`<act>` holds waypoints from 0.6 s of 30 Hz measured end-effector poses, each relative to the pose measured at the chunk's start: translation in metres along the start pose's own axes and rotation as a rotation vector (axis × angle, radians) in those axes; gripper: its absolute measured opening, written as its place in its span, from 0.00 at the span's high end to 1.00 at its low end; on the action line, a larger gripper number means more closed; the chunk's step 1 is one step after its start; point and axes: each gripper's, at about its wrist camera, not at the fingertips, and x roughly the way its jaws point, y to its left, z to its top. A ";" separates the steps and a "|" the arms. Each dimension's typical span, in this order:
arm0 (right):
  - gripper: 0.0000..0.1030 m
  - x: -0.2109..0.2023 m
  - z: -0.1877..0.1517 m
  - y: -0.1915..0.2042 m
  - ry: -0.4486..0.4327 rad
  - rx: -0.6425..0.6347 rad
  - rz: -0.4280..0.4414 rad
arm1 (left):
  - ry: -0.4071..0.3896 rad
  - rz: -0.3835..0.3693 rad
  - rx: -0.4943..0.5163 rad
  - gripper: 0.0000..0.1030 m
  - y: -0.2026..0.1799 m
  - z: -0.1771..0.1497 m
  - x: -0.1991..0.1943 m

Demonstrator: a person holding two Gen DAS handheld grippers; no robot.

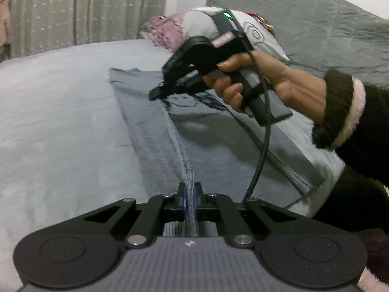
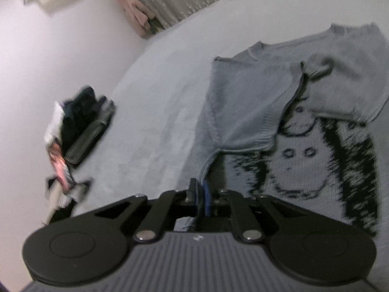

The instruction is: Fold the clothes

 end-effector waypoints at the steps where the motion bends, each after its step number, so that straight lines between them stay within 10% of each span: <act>1: 0.92 0.000 0.000 0.000 0.009 -0.020 -0.023 | 0.018 -0.005 0.000 0.96 -0.001 0.000 0.006; 9: 0.70 0.000 -0.012 -0.015 -0.003 -0.054 -0.041 | 0.065 -0.071 0.022 0.83 0.003 0.003 0.020; 18: 0.69 0.009 0.013 -0.057 -0.083 0.132 -0.051 | 0.033 -0.150 -0.055 0.77 0.018 -0.001 0.009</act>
